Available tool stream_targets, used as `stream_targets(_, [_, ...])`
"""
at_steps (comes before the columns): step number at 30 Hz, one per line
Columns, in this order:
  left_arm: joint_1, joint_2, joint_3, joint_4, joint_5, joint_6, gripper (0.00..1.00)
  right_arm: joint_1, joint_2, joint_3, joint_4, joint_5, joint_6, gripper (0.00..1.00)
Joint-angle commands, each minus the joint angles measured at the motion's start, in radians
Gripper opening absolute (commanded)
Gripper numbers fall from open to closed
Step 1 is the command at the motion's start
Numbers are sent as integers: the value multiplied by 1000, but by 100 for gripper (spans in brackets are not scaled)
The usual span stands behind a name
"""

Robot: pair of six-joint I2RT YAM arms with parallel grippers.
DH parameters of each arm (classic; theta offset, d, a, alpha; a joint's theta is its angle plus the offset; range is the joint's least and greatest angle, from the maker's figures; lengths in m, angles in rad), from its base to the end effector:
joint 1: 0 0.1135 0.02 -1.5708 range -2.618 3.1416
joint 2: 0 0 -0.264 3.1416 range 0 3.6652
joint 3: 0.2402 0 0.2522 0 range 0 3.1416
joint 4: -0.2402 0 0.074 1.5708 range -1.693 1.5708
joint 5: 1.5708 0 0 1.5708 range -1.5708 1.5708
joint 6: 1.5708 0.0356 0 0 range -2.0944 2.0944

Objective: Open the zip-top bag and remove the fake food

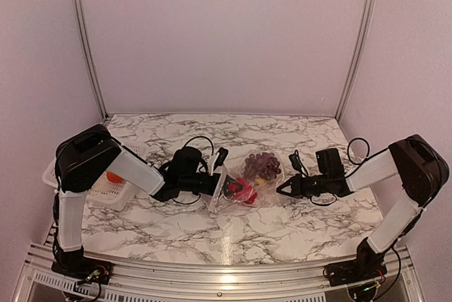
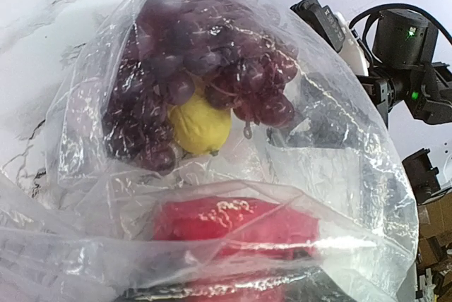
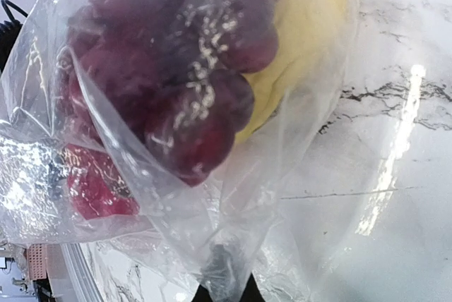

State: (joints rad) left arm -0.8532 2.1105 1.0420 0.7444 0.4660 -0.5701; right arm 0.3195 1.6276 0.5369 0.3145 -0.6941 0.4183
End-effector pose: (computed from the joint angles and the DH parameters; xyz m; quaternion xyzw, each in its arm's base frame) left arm 0.2684 -0.3318 0.1205 0.2449 0.7631 -0.5129 0.3077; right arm 0.2527 0.1076 0.1165 -0.0886 0.8726 0.4237 0.2263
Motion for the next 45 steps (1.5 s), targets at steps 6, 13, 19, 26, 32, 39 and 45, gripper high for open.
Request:
stream_targets(6, [21, -90, -114, 10, -51, 2, 39, -17, -30, -9, -35, 41, -9, 0])
stream_targets(13, [33, -179, -180, 18, -86, 4, 20, -17, -39, -9, -47, 48, -16, 0])
stream_targets(19, [56, -292, -237, -15, -99, 11, 9, -20, -48, -12, -43, 49, -13, 0])
stream_targets(26, [100, -460, -323, -144, -148, 38, 7, -25, -54, -12, -37, 47, -7, 0])
stream_targets(32, [166, -647, -428, -269, -210, 45, 6, -26, -55, -14, -34, 44, -6, 0])
stream_targets(39, [173, -720, -430, -345, -189, 100, 22, -26, -51, -16, -29, 34, -3, 0])
stream_targets(45, [80, -600, -385, -318, -204, 53, 31, -26, -61, -10, -24, 13, 4, 0])
